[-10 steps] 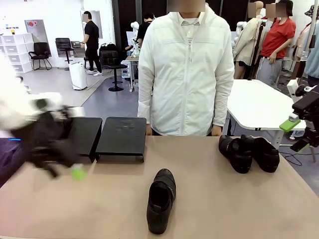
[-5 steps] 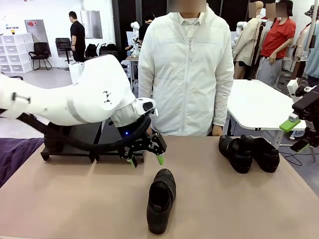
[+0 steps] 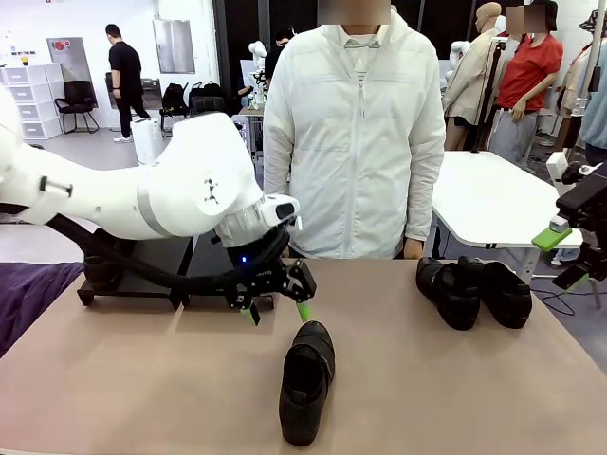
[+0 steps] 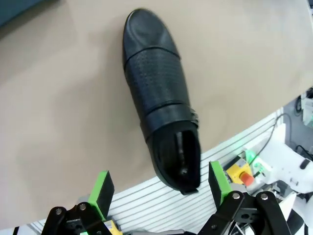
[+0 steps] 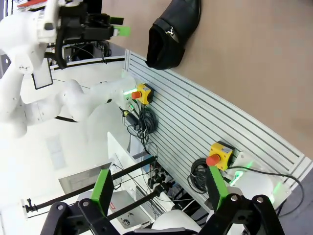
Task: Organize the shoes by placing them on the stand.
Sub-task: Place the Shoe from the middle of the table onto the Shoes Stand.
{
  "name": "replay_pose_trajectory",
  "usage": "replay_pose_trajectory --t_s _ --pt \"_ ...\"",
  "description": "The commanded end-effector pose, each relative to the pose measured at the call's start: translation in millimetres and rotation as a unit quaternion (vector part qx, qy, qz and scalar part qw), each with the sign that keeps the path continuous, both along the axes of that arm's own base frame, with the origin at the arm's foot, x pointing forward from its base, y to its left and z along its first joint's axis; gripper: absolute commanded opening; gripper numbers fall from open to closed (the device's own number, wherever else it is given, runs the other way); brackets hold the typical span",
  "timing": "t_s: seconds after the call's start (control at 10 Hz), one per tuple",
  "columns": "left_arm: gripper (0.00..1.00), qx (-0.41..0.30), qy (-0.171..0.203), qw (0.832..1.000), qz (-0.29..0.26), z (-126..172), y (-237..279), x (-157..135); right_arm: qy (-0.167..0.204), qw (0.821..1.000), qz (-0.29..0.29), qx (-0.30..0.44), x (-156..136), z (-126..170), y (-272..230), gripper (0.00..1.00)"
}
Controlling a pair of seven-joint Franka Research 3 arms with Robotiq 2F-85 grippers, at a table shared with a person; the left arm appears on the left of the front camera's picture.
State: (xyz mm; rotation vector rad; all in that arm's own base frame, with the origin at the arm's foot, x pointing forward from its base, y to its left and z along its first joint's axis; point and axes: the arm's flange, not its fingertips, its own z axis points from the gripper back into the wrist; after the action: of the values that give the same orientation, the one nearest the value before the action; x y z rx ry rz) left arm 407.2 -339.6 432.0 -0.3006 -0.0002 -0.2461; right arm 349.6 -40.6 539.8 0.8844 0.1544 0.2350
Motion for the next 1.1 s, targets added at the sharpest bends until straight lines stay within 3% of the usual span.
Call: replay_pose_trajectory --t_s 0.0,0.2,0.5,0.8,1.0 --pt "1.0 0.017 0.007 1.0 0.023 -19 -12 12 -0.003 1.0 0.009 -0.006 0 2 -3 1.0" --pt "1.0 0.046 0.017 0.998 0.033 -43 -18 16 -0.003 1.0 0.009 -0.006 0 2 -3 1.0" --pt "1.0 0.089 0.084 0.992 0.015 -78 -20 17 -0.003 1.0 0.009 -0.006 0 2 -3 1.0" --pt "1.0 0.073 0.116 0.99 -0.02 -82 -13 12 -0.003 1.0 0.009 -0.006 0 2 -3 1.0" --pt "1.0 0.073 0.159 0.981 -0.078 -87 -14 6 -0.003 1.0 0.009 -0.006 0 2 -3 1.0"
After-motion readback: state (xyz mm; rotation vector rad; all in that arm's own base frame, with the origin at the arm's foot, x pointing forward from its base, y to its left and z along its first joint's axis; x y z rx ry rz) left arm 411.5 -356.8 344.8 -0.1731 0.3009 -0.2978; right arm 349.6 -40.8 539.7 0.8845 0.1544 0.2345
